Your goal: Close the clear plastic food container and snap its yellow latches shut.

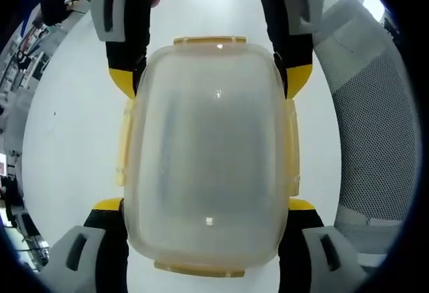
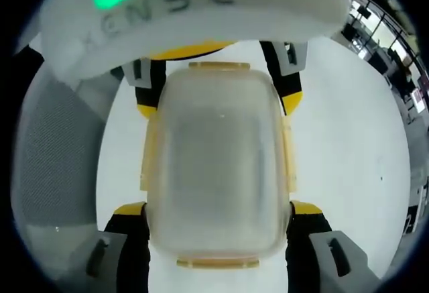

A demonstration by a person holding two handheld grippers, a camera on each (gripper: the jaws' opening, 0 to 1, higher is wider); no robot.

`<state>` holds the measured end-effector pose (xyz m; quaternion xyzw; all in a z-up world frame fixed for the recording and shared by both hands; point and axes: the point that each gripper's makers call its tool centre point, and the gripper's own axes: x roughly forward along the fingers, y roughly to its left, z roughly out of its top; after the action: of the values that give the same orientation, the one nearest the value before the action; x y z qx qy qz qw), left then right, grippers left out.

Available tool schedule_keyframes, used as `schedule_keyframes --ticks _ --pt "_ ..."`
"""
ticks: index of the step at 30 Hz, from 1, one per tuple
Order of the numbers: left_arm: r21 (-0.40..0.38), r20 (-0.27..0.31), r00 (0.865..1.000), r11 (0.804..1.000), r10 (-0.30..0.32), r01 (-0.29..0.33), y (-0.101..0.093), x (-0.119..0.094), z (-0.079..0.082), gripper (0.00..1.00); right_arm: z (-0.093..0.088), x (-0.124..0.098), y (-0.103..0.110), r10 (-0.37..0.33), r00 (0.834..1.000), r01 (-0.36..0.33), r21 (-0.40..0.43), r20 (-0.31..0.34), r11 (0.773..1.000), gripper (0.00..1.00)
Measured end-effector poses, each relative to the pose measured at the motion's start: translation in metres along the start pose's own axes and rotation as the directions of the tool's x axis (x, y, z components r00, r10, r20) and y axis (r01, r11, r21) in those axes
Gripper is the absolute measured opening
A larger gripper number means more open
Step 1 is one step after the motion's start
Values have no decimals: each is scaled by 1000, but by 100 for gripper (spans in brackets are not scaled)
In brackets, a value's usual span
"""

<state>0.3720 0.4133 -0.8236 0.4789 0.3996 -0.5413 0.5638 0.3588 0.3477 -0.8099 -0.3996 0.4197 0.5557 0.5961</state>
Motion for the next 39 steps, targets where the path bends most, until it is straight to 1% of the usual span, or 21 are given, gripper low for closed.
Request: schedule_keyframes --ticks 17,24,28,36,39 --pt "-11 10 1000 1000 -17 17 10 1 1 96 0 -1 -12 1 1000 -1 -5 1 1000 85" --pt "-14 20 1000 1000 -17 17 19 1 2 96 -1 0 -21 -1 1000 1 -4 -6 1000 85" --pt "-14 11 1000 1000 -16 16 24 3 3 96 -2 0 -26 0 1000 0 -4 -7 1000 86" --pt "-9 13 1000 1000 -18 18 36 5 4 96 -4 0 -38 -4 1000 4 5 -4 1000 86" --pt "-11 21 1000 1000 -18 18 41 6 5 96 -5 0 -44 -4 1000 4 3 -11 1000 86"
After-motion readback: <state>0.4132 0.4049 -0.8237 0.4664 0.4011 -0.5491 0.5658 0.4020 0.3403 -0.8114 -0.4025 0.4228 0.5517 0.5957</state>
